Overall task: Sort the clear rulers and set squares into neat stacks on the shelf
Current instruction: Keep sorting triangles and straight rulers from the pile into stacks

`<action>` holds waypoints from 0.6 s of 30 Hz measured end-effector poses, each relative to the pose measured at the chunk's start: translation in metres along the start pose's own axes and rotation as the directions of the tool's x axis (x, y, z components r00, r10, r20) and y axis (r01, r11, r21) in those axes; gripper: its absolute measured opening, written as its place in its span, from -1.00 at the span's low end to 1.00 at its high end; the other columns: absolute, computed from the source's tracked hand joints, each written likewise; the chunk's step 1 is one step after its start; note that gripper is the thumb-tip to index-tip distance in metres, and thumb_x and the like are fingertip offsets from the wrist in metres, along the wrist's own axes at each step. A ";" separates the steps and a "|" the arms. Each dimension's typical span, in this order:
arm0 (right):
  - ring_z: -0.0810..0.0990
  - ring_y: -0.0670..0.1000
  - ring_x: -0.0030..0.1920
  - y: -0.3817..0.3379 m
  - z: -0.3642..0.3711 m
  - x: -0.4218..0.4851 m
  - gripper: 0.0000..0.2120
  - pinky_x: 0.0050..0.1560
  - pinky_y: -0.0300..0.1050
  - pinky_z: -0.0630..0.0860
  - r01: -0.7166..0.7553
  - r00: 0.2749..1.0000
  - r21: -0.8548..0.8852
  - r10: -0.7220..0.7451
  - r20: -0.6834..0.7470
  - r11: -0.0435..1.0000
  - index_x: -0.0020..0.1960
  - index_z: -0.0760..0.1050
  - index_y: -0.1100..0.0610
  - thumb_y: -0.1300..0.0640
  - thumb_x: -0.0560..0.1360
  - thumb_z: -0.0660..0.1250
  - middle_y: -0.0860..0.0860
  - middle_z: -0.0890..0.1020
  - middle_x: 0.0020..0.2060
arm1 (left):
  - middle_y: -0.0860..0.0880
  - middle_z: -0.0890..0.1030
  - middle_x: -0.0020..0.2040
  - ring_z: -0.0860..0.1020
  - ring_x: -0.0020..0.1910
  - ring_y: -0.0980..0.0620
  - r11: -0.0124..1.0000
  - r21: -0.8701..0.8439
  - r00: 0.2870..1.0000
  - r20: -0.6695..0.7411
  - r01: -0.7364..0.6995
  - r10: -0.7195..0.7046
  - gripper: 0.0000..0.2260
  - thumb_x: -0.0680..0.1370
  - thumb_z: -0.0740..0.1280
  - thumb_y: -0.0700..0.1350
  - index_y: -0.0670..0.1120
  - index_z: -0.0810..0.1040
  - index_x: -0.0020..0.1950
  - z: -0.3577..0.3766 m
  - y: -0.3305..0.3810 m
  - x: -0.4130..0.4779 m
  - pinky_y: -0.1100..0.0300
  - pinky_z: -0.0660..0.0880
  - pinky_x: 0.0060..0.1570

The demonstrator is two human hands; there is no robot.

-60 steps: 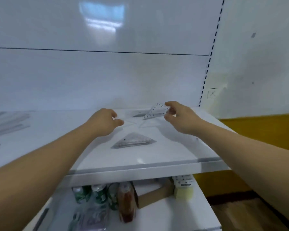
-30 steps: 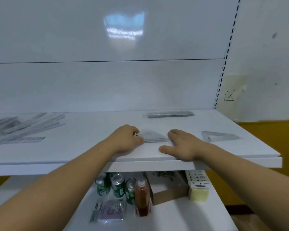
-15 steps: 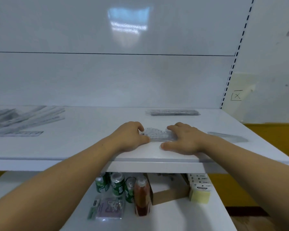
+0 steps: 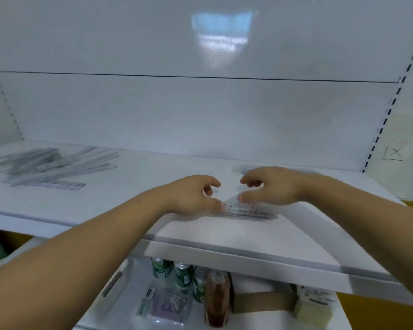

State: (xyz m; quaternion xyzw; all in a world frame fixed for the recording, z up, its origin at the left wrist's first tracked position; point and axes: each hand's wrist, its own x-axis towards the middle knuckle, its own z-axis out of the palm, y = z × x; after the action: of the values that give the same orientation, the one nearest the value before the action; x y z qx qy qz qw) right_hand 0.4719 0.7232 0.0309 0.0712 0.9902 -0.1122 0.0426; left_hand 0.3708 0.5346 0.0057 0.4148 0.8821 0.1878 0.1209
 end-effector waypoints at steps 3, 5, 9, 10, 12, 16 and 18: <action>0.36 -0.02 0.35 -0.026 -0.011 0.030 -0.35 0.34 -0.11 0.28 0.050 0.997 -0.049 -0.053 -0.050 0.998 0.45 0.27 0.00 -0.31 0.47 0.20 -0.06 0.37 0.40 | 0.05 0.44 0.30 0.44 0.15 0.07 0.997 0.030 0.994 -0.075 0.077 -0.075 -0.48 0.50 0.32 0.18 0.06 0.34 0.42 -0.020 -0.027 -0.012 0.22 0.33 0.13; 0.31 0.01 0.40 -0.051 -0.013 0.052 -0.35 0.37 -0.09 0.24 0.069 0.997 -0.093 -0.072 -0.027 0.993 0.47 0.23 0.01 -0.30 0.50 0.16 -0.04 0.31 0.44 | 0.02 0.39 0.37 0.42 0.27 0.03 0.988 0.079 0.987 -0.100 0.132 -0.124 -0.49 0.51 0.31 0.16 0.04 0.34 0.42 -0.035 -0.055 -0.027 0.19 0.33 0.21; 0.23 0.03 0.45 -0.119 -0.011 0.099 -0.35 0.40 -0.08 0.18 0.116 0.993 -0.126 -0.119 -0.019 0.985 0.50 0.17 0.03 -0.28 0.52 0.15 -0.01 0.23 0.49 | 0.00 0.30 0.45 0.32 0.39 -0.02 0.955 0.151 0.955 -0.194 0.256 -0.225 -0.51 0.53 0.29 0.16 0.03 0.36 0.42 -0.072 -0.129 -0.069 0.11 0.27 0.33; 0.23 0.03 0.46 -0.140 -0.008 0.111 -0.35 0.40 -0.07 0.18 0.126 0.991 -0.122 -0.130 -0.022 0.984 0.50 0.16 0.03 -0.27 0.52 0.15 -0.01 0.23 0.49 | 0.00 0.29 0.46 0.32 0.39 -0.02 0.945 0.149 0.942 -0.218 0.291 -0.255 -0.51 0.53 0.29 0.16 0.02 0.36 0.42 -0.081 -0.150 -0.082 0.11 0.26 0.34; 0.23 0.03 0.45 -0.185 0.001 0.136 -0.34 0.42 -0.06 0.19 0.141 0.989 -0.115 -0.145 -0.024 0.983 0.50 0.16 0.03 -0.28 0.51 0.16 -0.01 0.25 0.48 | 0.01 0.29 0.47 0.32 0.40 -0.02 0.925 0.136 0.916 -0.250 0.354 -0.314 -0.51 0.53 0.29 0.15 0.02 0.36 0.42 -0.101 -0.194 -0.110 0.11 0.25 0.34; 0.22 0.04 0.47 -0.283 0.025 0.185 -0.33 0.42 -0.05 0.19 0.196 0.980 -0.104 -0.198 -0.011 0.975 0.51 0.14 0.04 -0.27 0.53 0.15 0.01 0.22 0.49 | 0.02 0.31 0.46 0.34 0.38 -0.02 0.891 0.126 0.871 -0.307 0.436 -0.383 -0.52 0.53 0.29 0.16 0.03 0.37 0.40 -0.143 -0.283 -0.166 0.12 0.26 0.32; 0.21 0.05 0.47 -0.331 0.034 0.206 -0.34 0.39 -0.09 0.17 0.217 0.976 -0.090 -0.217 0.007 0.972 0.52 0.13 0.06 -0.24 0.54 0.15 0.01 0.21 0.50 | 0.02 0.32 0.45 0.35 0.36 -0.01 0.879 0.097 0.848 -0.332 0.466 -0.413 -0.53 0.52 0.30 0.17 0.04 0.39 0.39 -0.164 -0.325 -0.190 0.12 0.28 0.31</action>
State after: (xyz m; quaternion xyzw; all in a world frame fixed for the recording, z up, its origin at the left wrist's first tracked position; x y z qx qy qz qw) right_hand 0.2210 0.4227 0.0484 -0.0394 0.9962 -0.0714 0.0319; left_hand 0.2059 0.1588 0.0236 0.1766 0.9745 0.1382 -0.0117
